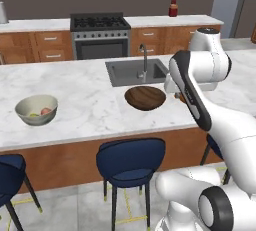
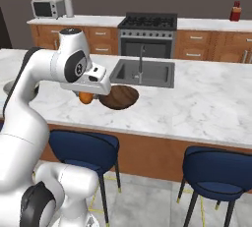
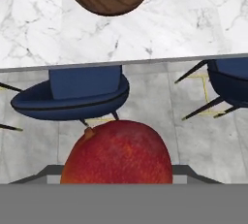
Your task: Take the fruits from the plate on the dining counter and place two fruits in each bowl.
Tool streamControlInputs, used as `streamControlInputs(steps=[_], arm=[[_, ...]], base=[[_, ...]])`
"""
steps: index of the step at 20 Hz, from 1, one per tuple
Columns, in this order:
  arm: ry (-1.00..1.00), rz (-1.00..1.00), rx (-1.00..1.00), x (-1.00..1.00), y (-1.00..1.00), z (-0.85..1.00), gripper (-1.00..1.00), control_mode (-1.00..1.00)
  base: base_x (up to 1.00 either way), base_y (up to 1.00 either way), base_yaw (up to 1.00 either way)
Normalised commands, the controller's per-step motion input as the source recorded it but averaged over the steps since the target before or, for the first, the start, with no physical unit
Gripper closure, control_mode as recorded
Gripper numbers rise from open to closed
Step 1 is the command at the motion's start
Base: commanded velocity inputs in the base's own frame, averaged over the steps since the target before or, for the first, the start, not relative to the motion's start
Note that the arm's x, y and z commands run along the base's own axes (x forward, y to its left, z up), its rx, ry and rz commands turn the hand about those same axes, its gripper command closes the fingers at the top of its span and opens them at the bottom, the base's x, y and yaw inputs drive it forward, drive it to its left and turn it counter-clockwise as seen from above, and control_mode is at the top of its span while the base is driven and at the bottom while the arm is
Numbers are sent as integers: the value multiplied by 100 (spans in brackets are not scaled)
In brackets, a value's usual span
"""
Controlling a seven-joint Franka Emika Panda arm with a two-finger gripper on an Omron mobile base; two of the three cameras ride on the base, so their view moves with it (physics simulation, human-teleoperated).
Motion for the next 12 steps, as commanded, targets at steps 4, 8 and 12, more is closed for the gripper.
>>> streamControlInputs(steps=[4, 8, 12], arm=[[0, 0, 0, 0, 0, 0, 100, 100], [0, 0, 0, 0, 0, 0, 100, 100], [0, 0, 0, 0, 0, 0, 100, 100]], base=[[41, 0, -1], [45, -1, -1], [36, -5, 0]])
